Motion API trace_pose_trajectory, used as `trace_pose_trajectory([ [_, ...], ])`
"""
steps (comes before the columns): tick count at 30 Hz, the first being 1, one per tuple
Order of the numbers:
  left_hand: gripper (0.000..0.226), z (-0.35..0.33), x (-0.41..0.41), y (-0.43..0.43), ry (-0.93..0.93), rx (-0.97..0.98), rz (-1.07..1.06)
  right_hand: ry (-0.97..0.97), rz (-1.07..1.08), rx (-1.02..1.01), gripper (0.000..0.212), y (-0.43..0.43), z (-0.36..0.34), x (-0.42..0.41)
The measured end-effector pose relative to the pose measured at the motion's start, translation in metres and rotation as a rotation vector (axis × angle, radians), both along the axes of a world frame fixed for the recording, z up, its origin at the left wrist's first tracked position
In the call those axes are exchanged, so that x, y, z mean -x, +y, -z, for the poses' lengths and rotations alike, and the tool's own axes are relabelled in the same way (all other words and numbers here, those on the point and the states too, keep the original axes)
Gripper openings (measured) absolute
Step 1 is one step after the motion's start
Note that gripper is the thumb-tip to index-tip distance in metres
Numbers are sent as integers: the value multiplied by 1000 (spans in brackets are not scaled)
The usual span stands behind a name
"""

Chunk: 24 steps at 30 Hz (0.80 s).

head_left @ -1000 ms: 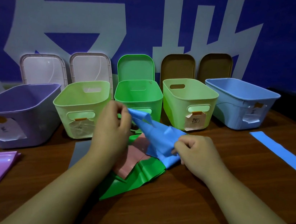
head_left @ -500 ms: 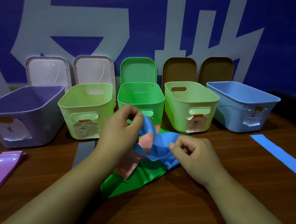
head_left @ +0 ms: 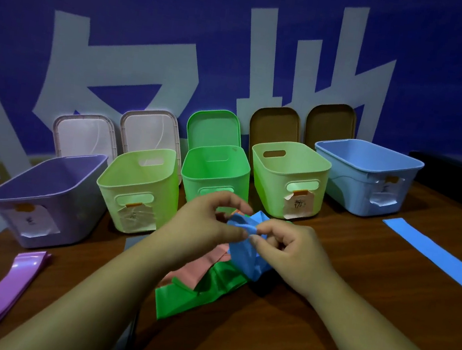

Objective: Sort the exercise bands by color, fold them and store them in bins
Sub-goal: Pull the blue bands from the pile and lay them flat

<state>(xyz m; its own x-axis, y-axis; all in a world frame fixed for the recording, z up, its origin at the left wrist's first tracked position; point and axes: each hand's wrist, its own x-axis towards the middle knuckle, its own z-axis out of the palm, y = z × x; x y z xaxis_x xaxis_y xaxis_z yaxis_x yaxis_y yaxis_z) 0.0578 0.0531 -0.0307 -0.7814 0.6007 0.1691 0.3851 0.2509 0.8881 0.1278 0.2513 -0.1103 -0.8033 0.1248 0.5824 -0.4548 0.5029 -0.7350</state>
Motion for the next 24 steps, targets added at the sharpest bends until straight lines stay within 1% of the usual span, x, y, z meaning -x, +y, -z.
trace_pose_trajectory([
  [2,28,5,-2,1,127,73,-12,2,12,25,11,-1,-2,-2],
  [4,22,9,-2,4,233,93,-64,7,3,32,7,0,-3,-3],
  [7,15,8,-2,7,273,67,-130,30,-5,38,9,1,-5,-5],
  [11,12,-19,-7,10,262,-19,-181,111,99,128,9,8,-8,-4],
  [12,13,-29,-9,11,264,-47,-186,122,140,137,12,11,-8,-3],
  [15,17,-63,-11,16,290,-125,-170,100,226,87,36,21,-7,1],
  [17,19,-84,-10,21,321,-169,-157,40,185,94,49,24,-5,2],
  [18,19,-95,-11,23,339,-183,-150,11,157,104,52,23,-4,3],
  [19,18,-105,-10,26,363,-185,-146,-9,130,114,52,23,-4,3],
  [20,17,-114,-10,30,384,-185,-141,-30,102,136,47,21,-4,3],
  [22,17,-131,-10,37,403,-205,-131,-72,48,216,24,18,-7,2],
  [23,18,-138,-9,40,407,-217,-128,-95,18,263,16,16,-9,0],
  [24,16,-144,-9,43,411,-222,-125,-115,-10,309,18,16,-10,-1],
])
